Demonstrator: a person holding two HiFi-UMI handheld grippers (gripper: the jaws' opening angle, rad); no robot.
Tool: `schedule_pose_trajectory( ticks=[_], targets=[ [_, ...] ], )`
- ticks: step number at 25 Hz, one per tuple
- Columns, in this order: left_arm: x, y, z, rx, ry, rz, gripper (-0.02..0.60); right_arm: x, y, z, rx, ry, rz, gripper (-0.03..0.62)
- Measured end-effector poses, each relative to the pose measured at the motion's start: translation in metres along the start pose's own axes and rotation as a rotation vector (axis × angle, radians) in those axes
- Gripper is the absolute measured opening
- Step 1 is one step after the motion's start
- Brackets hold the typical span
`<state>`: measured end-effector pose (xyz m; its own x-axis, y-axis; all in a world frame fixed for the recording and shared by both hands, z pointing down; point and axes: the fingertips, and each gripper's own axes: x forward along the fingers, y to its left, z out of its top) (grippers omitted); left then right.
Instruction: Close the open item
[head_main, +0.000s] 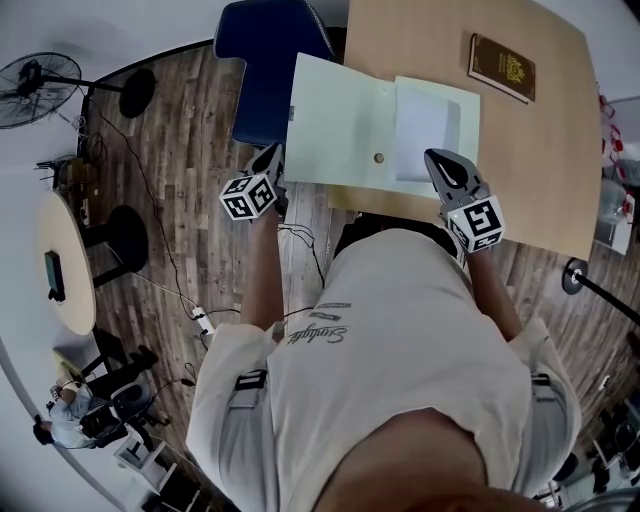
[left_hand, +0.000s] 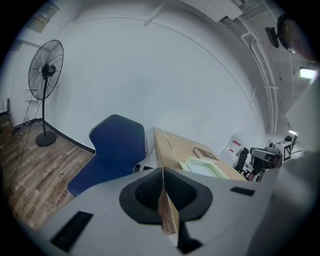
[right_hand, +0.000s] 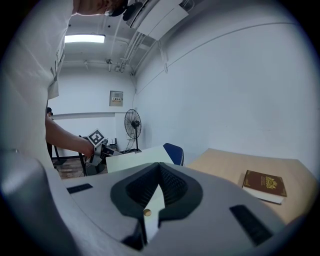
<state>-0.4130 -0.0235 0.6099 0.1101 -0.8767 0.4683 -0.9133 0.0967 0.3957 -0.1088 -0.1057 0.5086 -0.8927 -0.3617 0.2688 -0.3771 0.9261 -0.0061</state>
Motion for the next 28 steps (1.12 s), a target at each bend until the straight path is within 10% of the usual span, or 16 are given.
schedule_pose_trajectory(
  ticks=[13,28],
  targets=[
    [0.018,-0.084,0.023,-0.038,-0.033,-0.277,0.017,0.008,-0.003,0.001,0.021,-0.016,0.002,-0.005],
    [0.071,-0.158,-0.006,0.056,0.119,-0.457,0.017,-0.026,-0.036,-0.005,0.073,-0.034,-0.151,-0.006]
  ],
)
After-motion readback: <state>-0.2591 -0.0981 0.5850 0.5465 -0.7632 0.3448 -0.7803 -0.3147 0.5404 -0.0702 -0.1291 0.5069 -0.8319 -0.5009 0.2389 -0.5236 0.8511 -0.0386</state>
